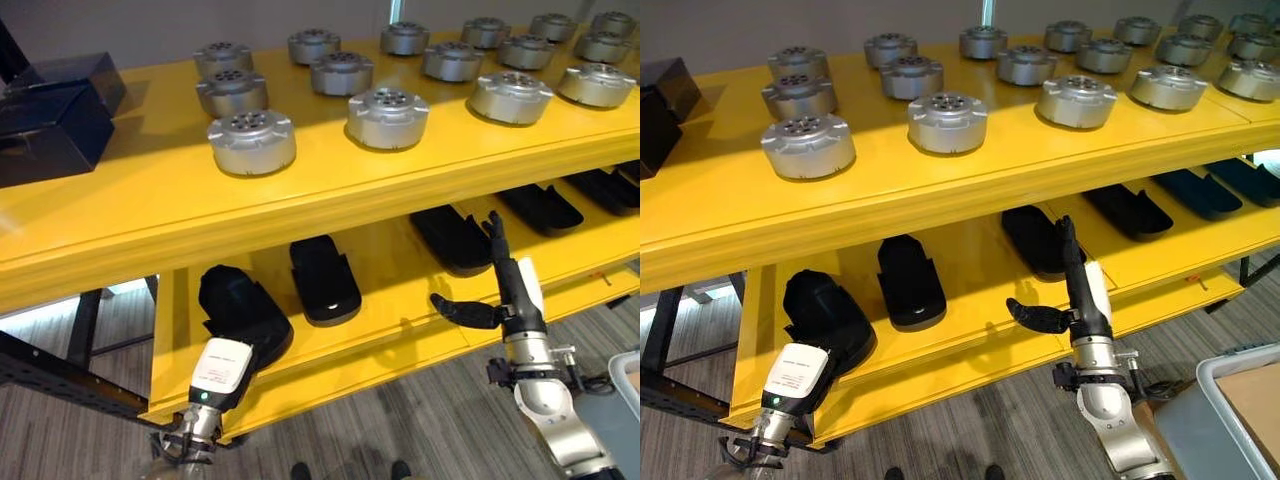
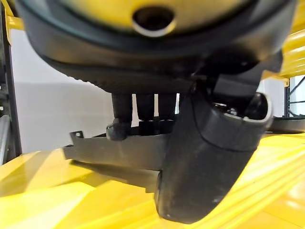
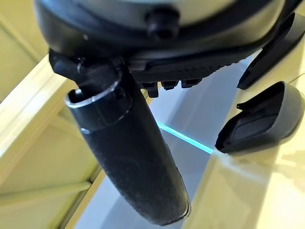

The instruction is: Move parts from the plastic box to the shelf.

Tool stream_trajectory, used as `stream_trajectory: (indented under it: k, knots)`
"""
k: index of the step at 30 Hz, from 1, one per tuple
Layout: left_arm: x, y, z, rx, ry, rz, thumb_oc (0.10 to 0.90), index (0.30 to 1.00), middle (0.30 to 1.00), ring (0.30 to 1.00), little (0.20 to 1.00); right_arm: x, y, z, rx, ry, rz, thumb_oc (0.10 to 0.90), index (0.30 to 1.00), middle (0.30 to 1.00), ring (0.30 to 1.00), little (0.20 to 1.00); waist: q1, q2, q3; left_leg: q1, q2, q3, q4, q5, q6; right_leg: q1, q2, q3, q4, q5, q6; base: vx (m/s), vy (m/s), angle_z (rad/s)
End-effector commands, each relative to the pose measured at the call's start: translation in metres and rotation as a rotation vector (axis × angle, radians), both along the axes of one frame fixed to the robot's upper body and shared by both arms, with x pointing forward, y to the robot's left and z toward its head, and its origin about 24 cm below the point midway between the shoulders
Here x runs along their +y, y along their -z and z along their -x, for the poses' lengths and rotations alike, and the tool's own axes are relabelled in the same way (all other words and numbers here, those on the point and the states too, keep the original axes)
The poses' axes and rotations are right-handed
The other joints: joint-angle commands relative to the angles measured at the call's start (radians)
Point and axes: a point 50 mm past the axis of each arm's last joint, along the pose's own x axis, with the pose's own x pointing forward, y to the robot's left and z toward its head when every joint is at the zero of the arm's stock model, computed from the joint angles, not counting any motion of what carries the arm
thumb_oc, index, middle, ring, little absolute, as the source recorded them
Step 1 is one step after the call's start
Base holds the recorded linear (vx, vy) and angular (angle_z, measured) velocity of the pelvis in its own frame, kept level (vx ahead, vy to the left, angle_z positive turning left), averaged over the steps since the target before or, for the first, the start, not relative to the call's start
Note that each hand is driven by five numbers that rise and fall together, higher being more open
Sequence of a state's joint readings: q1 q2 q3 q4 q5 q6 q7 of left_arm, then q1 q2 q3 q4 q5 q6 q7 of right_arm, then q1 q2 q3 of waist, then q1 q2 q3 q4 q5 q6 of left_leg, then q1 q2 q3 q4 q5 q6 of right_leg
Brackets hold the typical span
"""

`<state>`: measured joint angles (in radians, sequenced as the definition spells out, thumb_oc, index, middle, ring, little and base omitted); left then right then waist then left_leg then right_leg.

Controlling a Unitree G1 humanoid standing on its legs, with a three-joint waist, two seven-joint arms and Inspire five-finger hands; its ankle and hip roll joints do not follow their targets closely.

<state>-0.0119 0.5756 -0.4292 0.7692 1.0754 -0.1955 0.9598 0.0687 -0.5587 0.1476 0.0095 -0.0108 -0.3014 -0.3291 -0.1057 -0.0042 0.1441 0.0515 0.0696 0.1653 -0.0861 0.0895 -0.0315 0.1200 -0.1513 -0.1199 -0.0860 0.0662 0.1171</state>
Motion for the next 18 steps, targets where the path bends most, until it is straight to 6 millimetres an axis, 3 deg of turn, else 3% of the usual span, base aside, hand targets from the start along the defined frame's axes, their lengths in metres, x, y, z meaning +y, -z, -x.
stream_trajectory:
  k: [1, 8, 18]
  knots:
    - [0.015, 0.002, -0.011, 0.095, -0.019, -0.119, 0.4, 0.3, 0.3, 0.3, 0.3, 0.009, -0.064, -0.023, -0.311, -0.094, 0.028, 0.9, 1.0, 1.0, 1.0, 1.0, 0.002, -0.01, 0.003, 0.043, 0.07, 0.06, 0.06, -0.113, -0.022, -0.053, -0.024, 0.02, 0.131, -0.111, 0.034, 0.0, 0.031, -0.03]
    - [0.037, 0.009, 0.002, 0.181, -0.107, -0.192, 0.4, 0.3, 0.3, 0.3, 0.3, 0.005, -0.067, -0.026, -0.305, -0.101, 0.044, 0.9, 1.0, 1.0, 1.0, 1.0, 0.0, -0.002, 0.009, 0.038, 0.065, 0.064, 0.063, -0.113, -0.019, -0.058, -0.03, 0.019, 0.126, -0.107, 0.037, -0.01, 0.035, -0.02]
    - [0.064, 0.0, 0.005, 0.183, -0.171, -0.276, 0.4, 0.3, 0.3, 0.3, 0.3, 0.002, -0.069, -0.026, -0.291, -0.107, 0.062, 0.9, 1.0, 1.0, 1.0, 1.0, -0.003, 0.01, 0.011, 0.036, 0.056, 0.064, 0.066, -0.115, -0.015, -0.06, -0.037, 0.017, 0.126, -0.103, 0.039, 0.0, 0.028, 0.0]
